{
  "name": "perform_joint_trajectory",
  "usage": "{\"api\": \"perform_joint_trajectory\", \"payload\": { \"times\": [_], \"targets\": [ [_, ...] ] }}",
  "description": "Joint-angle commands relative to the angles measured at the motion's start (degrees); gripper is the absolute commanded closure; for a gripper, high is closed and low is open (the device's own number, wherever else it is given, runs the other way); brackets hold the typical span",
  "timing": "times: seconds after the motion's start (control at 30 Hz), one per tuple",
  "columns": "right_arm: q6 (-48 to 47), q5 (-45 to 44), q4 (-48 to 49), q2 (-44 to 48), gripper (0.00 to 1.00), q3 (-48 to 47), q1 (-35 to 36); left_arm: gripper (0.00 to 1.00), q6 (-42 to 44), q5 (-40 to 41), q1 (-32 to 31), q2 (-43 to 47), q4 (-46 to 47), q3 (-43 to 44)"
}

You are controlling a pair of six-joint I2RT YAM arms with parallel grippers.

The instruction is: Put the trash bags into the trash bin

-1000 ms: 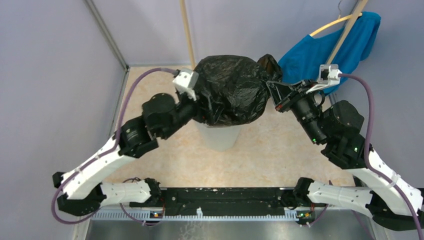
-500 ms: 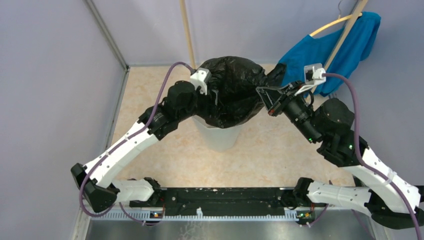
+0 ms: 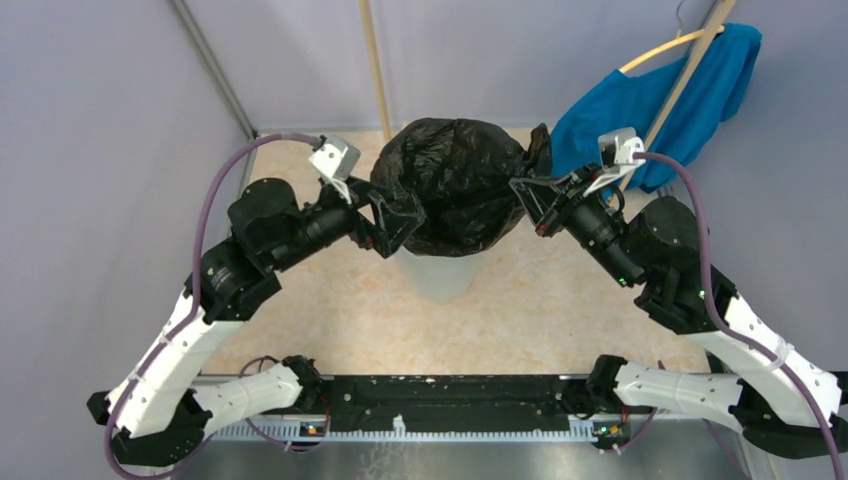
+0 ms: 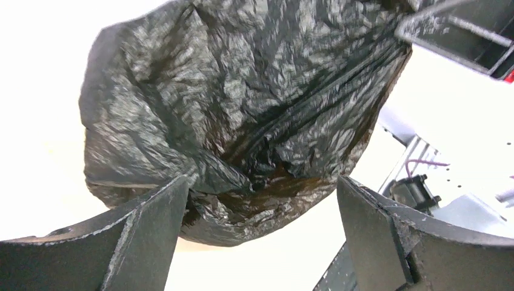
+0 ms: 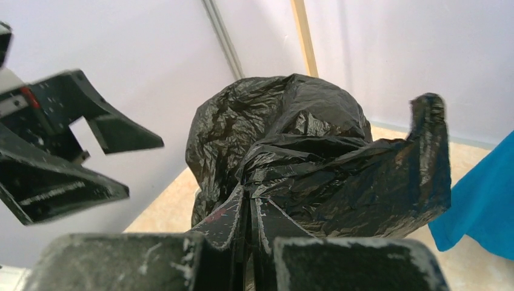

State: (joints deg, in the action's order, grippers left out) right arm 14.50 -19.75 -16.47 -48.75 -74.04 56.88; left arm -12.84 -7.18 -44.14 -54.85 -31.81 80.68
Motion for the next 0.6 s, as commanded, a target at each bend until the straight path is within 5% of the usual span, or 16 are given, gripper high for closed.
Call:
{"api": "perform_joint_trajectory", "payload": {
  "times": [0.0,0.13,0.3,0.57],
  "targets": [
    [-2.1,2.4,-0.8,-0.1,1.00,-2.1,0.2,0.02,0.6,7.6,0.0,-1.6,-2.4,5.3],
    [-3.1,6.8,-1.0,-0.4,1.00,-1.9,0.3,0.02,0.5,14.7,0.3,-9.0,-2.4,13.0],
    [-3.2,9.4,-2.3,-0.8,1.00,-1.7,0.2,0.01,1.6,12.7,4.0,-20.2,-0.7,25.3],
    [-2.5,10.5,-2.2,-0.8,1.00,-1.7,0.3,0.01,0.0,-5.7,11.0,-34.4,2.0,36.0]
  ]
}}
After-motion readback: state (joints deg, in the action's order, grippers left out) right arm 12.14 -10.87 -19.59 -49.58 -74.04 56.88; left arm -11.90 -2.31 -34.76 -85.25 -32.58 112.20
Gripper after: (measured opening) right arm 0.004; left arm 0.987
